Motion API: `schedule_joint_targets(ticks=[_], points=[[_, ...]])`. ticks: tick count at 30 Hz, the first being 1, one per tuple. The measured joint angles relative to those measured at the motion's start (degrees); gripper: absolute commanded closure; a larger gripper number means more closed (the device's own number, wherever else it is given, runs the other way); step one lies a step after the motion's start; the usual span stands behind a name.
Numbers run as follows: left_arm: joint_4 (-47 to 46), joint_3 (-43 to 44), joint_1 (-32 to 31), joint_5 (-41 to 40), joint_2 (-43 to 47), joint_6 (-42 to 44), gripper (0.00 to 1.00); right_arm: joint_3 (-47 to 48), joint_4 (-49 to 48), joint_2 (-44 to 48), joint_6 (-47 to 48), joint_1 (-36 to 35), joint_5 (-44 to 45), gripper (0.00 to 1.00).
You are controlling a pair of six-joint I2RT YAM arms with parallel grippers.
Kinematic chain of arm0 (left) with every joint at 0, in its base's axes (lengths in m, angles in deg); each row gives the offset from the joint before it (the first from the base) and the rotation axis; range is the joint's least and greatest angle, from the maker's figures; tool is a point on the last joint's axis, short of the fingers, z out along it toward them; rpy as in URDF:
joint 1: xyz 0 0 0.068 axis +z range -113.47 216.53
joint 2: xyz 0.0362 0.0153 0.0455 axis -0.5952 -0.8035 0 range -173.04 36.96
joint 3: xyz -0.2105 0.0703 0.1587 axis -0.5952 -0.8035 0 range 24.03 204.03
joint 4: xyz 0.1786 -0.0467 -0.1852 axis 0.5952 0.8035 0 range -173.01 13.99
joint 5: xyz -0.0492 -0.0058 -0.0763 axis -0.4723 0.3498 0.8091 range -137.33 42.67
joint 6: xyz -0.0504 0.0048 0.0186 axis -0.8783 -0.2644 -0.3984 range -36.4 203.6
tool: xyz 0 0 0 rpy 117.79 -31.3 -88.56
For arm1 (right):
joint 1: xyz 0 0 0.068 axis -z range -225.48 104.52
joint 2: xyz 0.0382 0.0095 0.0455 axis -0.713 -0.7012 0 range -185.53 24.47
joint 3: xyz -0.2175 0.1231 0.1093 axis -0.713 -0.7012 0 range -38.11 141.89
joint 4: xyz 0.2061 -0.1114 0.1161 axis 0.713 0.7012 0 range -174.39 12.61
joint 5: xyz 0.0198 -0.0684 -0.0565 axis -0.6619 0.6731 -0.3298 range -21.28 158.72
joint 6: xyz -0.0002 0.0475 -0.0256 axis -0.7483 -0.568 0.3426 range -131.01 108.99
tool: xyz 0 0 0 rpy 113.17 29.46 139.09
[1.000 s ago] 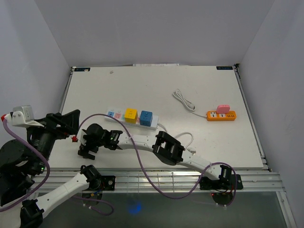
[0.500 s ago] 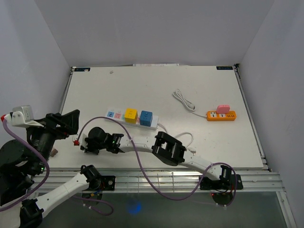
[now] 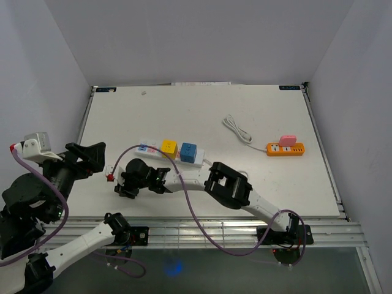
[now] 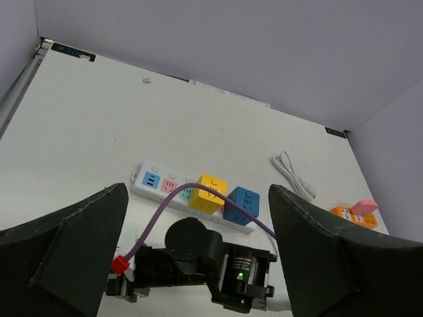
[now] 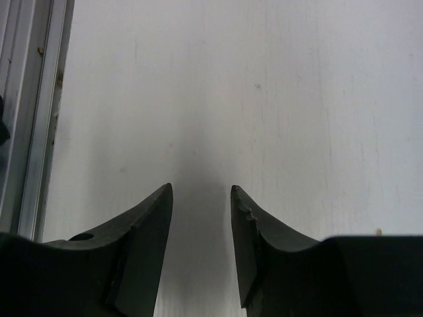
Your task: Insert the plug
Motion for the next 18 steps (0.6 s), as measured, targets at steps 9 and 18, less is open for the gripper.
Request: schedule_joint_targets(ticks=[9,18], points=[[0.17,-5.46,-1.16,-1.20,-2.03,-4.24,0.02,-29.09,-12.15,26.69,-5.35,5.44,5.07,0.50],[-6.14,-20.68,-1.53,3.23,-3.17,-10.60,0.02,-52.13,-18.29,55.74,-8.48,5.51,18.23,0.45]])
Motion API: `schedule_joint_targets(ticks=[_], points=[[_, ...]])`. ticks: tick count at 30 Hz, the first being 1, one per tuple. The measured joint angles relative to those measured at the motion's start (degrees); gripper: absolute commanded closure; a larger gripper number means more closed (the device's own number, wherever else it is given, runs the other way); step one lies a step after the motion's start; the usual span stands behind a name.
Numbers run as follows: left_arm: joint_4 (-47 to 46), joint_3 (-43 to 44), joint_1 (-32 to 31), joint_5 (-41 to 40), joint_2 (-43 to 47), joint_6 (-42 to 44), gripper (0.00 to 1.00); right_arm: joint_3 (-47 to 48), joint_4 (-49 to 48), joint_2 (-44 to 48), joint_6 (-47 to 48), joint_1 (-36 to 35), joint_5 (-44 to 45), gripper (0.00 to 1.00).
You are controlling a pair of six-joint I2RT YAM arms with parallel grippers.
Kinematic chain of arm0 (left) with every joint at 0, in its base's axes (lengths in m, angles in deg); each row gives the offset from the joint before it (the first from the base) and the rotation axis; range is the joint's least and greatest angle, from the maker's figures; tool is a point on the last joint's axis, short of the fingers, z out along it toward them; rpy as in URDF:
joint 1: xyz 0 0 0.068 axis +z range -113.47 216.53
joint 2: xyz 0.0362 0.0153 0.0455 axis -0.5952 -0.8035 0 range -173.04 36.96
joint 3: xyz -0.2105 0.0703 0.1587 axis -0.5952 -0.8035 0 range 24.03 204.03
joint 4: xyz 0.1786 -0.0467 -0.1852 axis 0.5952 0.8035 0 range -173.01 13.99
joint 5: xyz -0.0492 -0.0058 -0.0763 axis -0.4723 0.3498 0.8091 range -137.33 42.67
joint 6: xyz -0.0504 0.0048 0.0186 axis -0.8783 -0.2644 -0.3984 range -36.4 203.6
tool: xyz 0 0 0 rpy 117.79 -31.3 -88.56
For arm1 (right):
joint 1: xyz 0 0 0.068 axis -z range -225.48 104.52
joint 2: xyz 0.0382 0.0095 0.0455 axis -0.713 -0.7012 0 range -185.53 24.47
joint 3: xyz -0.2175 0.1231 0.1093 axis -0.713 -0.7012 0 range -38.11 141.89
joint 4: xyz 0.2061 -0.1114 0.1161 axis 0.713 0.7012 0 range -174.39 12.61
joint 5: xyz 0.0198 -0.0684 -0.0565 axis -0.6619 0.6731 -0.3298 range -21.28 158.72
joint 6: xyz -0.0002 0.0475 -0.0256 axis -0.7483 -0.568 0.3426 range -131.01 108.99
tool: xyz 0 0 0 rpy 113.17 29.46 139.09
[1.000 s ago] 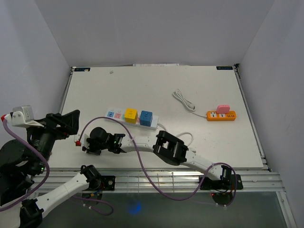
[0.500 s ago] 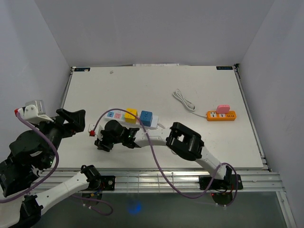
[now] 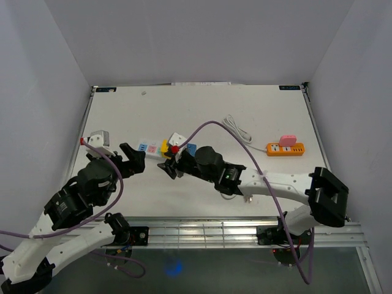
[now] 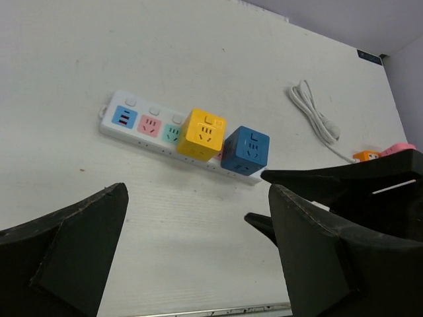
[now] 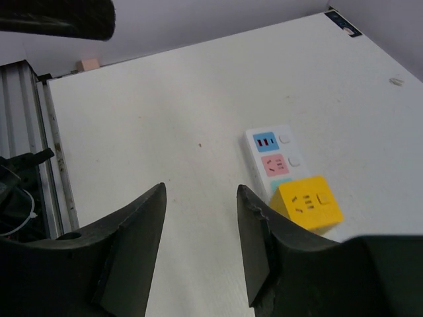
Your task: Insert the plug
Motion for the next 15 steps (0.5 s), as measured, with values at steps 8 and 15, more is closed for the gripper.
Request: schedule_joint_targets(ticks=[8,15], points=[[-12.63,-11.89,-0.02,8.41,-0.46,-4.70,0.02,-15.32,3.15,17.86,-1.29,-0.22,9.86,0.39],[-20.26,-11.37,2.19,7.69,-21.84,-11.26,0.06,-22.45,1.60,27.32,-3.37,-0.15,20.15,0.34]])
